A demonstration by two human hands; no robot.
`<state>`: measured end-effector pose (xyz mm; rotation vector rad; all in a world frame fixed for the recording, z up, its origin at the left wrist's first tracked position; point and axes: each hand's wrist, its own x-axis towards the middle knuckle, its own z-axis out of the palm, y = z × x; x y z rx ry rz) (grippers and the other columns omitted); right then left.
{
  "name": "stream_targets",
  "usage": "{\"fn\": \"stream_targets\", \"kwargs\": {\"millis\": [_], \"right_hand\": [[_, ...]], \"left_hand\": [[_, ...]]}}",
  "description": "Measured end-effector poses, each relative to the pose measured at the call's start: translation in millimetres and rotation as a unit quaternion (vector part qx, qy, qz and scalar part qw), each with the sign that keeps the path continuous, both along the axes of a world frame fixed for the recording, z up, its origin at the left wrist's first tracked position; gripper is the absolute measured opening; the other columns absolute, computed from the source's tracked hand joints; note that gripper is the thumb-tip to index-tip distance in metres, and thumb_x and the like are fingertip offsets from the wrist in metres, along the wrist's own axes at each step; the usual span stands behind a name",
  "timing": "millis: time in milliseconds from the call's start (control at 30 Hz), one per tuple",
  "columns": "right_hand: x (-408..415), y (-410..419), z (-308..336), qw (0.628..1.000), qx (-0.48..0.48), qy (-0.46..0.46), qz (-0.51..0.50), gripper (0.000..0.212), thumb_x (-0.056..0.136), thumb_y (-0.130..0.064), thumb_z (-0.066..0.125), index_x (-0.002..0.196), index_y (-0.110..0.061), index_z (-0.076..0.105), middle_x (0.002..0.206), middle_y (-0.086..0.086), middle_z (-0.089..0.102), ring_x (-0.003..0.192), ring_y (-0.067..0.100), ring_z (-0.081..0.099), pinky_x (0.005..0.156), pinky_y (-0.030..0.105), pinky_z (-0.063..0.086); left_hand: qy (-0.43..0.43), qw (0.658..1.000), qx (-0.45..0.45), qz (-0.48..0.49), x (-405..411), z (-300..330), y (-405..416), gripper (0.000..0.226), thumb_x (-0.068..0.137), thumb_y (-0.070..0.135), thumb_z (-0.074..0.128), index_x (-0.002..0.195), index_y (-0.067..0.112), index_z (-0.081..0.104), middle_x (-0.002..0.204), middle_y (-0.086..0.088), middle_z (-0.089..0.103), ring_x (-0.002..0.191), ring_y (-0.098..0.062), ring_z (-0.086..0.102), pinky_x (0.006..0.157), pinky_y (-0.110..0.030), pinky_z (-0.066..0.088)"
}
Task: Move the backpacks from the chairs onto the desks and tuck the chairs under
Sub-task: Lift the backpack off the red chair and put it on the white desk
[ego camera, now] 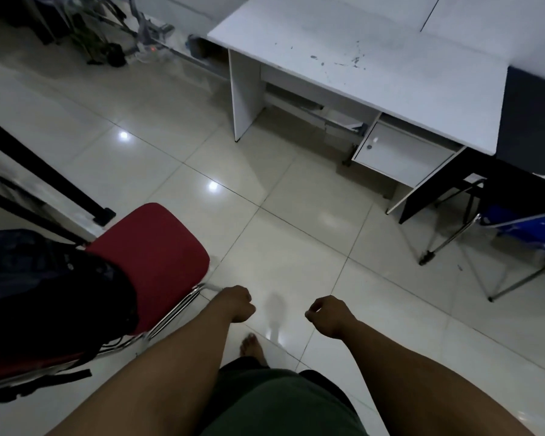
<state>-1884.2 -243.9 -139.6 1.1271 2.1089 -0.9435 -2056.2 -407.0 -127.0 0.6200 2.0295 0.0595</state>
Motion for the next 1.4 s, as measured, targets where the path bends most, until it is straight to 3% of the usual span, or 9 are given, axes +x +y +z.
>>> {"fn": "stream_targets", "kwargs": {"millis": [333,533,767,1100,1300,1400], "right_hand": [[17,-71,-3,0.999,0.016,0.006,-0.047,0.029,0.094,-0.036,0.058,0.111,-0.015,0.069,0.116,0.003,0.068,0.110,0.022,0.060,0.086,0.027,0.048],[31,-130,-4,0.997,0.025,0.018,-0.064,0.029,0.093,-0.035,0.058,0.106,-0.012,0.071,0.108,0.004,0.070,0.107,0.022,0.062,0.087,0.030,0.050],[34,-202,5,0.999,0.023,0.016,-0.033,0.031,0.092,-0.033,0.058,0.109,-0.010,0.071,0.114,0.007,0.069,0.110,0.025,0.060,0.089,0.029,0.050],[-37,-298,14,0.999,0.012,0.027,0.028,0.030,0.092,-0.033,0.057,0.110,-0.012,0.070,0.113,0.007,0.069,0.108,0.024,0.060,0.088,0.032,0.051],[-99,-346,17,0.999,0.021,0.030,0.018,0.029,0.092,-0.032,0.057,0.109,-0.012,0.071,0.114,0.006,0.069,0.110,0.024,0.060,0.086,0.029,0.050],[-136,-379,19,0.999,0.015,0.036,0.011,0.030,0.092,-0.033,0.057,0.108,-0.011,0.071,0.112,0.006,0.069,0.109,0.025,0.061,0.085,0.028,0.050]], "left_hand": [[0.003,0.998,0.042,-0.052,14,0,-40,0.044,0.093,0.032,0.055,0.135,0.018,0.054,0.144,-0.002,0.049,0.130,-0.021,0.046,0.102,-0.027,0.039],[0.016,0.998,0.030,-0.059,24,-7,-103,0.043,0.092,0.030,0.057,0.133,0.017,0.056,0.140,-0.004,0.053,0.125,-0.021,0.052,0.103,-0.028,0.041],[0.001,0.999,0.015,-0.050,45,1,-181,0.045,0.088,0.029,0.061,0.132,0.018,0.058,0.137,-0.008,0.056,0.121,-0.023,0.056,0.099,-0.026,0.044],[0.052,0.998,0.032,-0.033,-13,16,-276,0.046,0.091,0.032,0.057,0.136,0.020,0.055,0.144,-0.003,0.049,0.129,-0.022,0.049,0.103,-0.027,0.041],[0.065,0.996,0.046,-0.046,-76,27,-318,0.038,0.088,0.030,0.057,0.124,0.017,0.063,0.131,-0.007,0.060,0.115,-0.026,0.058,0.096,-0.030,0.048],[0.057,0.996,0.057,-0.038,-108,32,-337,0.041,0.087,0.029,0.060,0.127,0.019,0.061,0.131,-0.006,0.059,0.112,-0.025,0.059,0.096,-0.033,0.050]]}}
